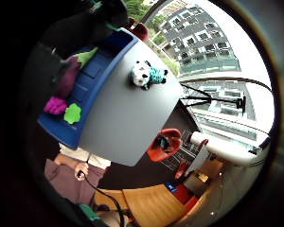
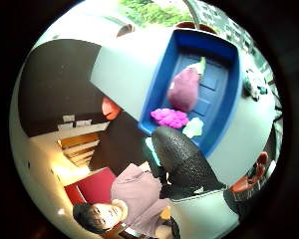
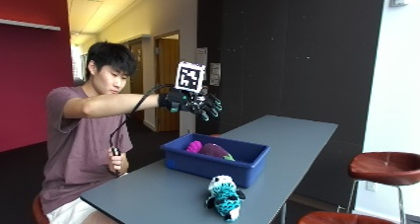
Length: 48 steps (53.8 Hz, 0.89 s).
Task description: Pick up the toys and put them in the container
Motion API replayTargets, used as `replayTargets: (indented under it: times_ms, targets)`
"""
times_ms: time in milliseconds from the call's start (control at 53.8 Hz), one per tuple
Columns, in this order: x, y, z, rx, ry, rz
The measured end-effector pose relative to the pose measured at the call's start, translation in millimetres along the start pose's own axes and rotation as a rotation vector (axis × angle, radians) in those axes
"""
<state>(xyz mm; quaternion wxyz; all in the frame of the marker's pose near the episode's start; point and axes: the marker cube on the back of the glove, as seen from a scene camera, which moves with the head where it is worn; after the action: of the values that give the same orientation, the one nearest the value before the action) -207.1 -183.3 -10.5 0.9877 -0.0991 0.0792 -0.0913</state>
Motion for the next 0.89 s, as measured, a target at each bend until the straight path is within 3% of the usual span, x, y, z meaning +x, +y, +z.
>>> replayTargets:
  times_ms: [74,334,724,892]
  targets:
    - [32.7,-4.7,1.9,0.001,-0.063,0.109]
    - [134.3,-46.5,52.0,-0.027,-0.1,0.249]
    - [185.7,-124.6,177.1,-0.221,-0.08,0.256]
    - [193.4,-134.8,190.6,-0.142,-0.17,0.209]
